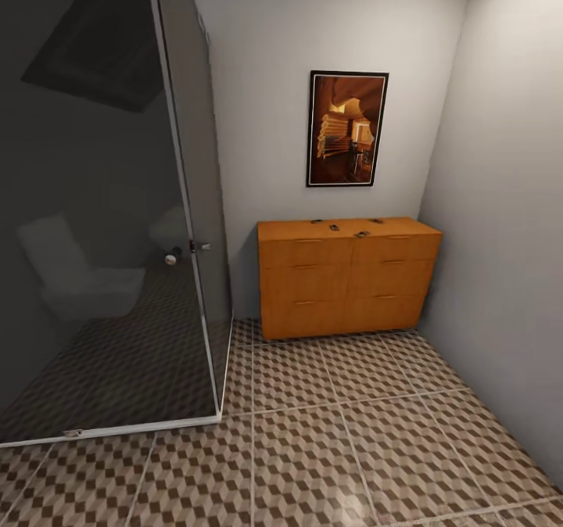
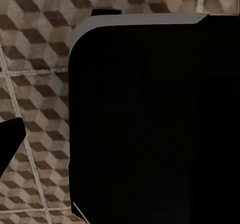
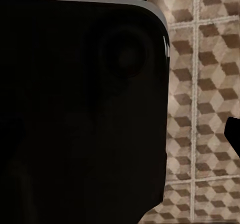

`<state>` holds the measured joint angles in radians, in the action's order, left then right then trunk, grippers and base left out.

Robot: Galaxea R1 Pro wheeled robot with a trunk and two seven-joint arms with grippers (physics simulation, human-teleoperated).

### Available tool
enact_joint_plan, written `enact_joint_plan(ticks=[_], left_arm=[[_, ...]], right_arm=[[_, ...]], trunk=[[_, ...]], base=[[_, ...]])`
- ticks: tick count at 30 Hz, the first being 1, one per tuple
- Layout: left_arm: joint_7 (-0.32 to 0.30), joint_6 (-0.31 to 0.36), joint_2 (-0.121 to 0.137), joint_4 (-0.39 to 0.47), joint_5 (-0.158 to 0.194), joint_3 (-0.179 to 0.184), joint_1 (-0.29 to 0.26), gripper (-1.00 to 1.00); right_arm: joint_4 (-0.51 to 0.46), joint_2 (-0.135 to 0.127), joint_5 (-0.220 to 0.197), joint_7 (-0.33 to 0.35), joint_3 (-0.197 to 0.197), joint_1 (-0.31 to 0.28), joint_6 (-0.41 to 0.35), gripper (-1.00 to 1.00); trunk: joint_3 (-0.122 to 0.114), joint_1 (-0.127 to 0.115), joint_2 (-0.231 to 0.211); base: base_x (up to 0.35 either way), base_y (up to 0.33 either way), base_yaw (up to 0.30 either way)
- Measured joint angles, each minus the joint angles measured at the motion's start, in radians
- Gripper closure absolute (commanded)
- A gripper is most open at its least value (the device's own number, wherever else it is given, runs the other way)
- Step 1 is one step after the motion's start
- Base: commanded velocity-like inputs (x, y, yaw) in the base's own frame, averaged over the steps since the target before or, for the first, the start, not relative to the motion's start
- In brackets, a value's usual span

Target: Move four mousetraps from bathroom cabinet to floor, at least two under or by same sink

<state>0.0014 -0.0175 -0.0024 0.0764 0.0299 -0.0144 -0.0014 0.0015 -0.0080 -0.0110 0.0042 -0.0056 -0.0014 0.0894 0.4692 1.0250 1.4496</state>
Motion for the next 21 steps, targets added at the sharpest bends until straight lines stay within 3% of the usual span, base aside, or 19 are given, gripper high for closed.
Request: enact_joint_plan(ticks=[21], left_arm=[[0.000,-0.001,-0.011,0.000,-0.002,0.004,0.000,-1.00]], right_arm=[[0.000,-0.004,-0.003,0.000,-0.001,0.000,0.000,-1.00]], trunk=[[0.000,0.000,0.000]], base=[[0.000,0.000,-0.251]])
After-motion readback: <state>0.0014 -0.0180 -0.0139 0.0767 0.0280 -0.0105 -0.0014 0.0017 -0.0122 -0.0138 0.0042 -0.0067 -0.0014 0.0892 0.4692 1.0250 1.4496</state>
